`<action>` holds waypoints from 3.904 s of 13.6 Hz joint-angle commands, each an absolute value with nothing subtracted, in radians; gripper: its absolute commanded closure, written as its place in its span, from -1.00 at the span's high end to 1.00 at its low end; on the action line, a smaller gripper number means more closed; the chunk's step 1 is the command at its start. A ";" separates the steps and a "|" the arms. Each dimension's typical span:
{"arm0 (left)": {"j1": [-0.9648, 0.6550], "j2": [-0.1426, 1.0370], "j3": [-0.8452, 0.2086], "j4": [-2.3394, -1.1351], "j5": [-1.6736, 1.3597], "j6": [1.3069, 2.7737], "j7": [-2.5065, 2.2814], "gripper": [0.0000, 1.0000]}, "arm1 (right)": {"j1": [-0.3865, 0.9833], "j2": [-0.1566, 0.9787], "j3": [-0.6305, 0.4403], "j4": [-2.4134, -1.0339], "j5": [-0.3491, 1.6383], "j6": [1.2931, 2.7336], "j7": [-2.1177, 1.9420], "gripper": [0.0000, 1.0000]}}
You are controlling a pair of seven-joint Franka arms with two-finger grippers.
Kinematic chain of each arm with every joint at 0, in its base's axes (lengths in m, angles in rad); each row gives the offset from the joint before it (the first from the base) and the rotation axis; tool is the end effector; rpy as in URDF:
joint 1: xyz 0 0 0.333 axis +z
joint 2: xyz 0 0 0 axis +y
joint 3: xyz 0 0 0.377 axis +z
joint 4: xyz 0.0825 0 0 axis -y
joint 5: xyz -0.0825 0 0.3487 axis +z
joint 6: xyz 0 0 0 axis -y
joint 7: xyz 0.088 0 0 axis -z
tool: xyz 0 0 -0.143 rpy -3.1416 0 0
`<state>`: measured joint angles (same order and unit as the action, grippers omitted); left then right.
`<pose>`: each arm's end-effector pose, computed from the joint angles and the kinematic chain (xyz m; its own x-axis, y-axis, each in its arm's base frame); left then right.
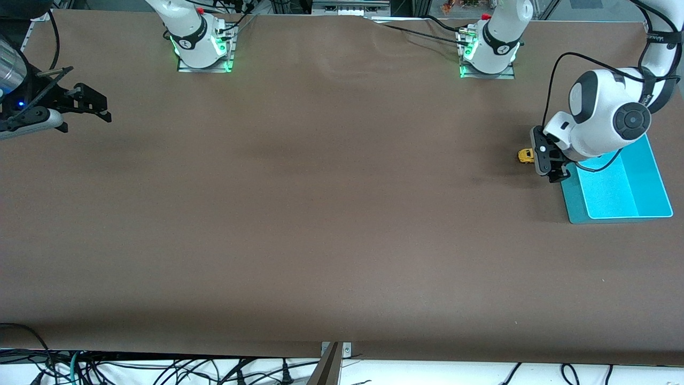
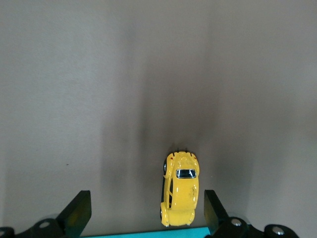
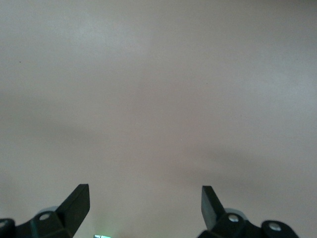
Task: Wind and store yellow beetle car
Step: 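Close the left gripper around the yellow car beside the bin, then lift the car with the left gripper over the blue bin, then lower the car into the blue bin and open the left gripper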
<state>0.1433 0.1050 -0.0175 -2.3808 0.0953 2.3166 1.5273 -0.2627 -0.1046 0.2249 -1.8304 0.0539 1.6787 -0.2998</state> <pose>0.4582 0.0623 0.3176 0.0929 -0.9936 -0.0635 -0.9805 -0.1024 0.1675 0.4820 -0.0055 0.5959 0.9672 0.2510 -0.0386 0.2494 -0.9674 -0.0433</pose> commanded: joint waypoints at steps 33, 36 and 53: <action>0.247 0.058 0.025 -2.683 0.114 2.740 1.704 -1.00 | -0.249 -0.112 0.216 -1.875 0.066 1.690 -0.284 1.00; 0.218 0.040 0.020 -2.553 0.053 2.504 1.707 -1.00 | -0.249 -0.112 0.216 -1.875 0.066 1.690 -0.284 1.00; 0.526 0.233 0.026 -2.126 -0.021 2.193 2.017 -1.00 | -0.249 -0.112 0.216 -1.875 0.064 1.690 -0.284 1.00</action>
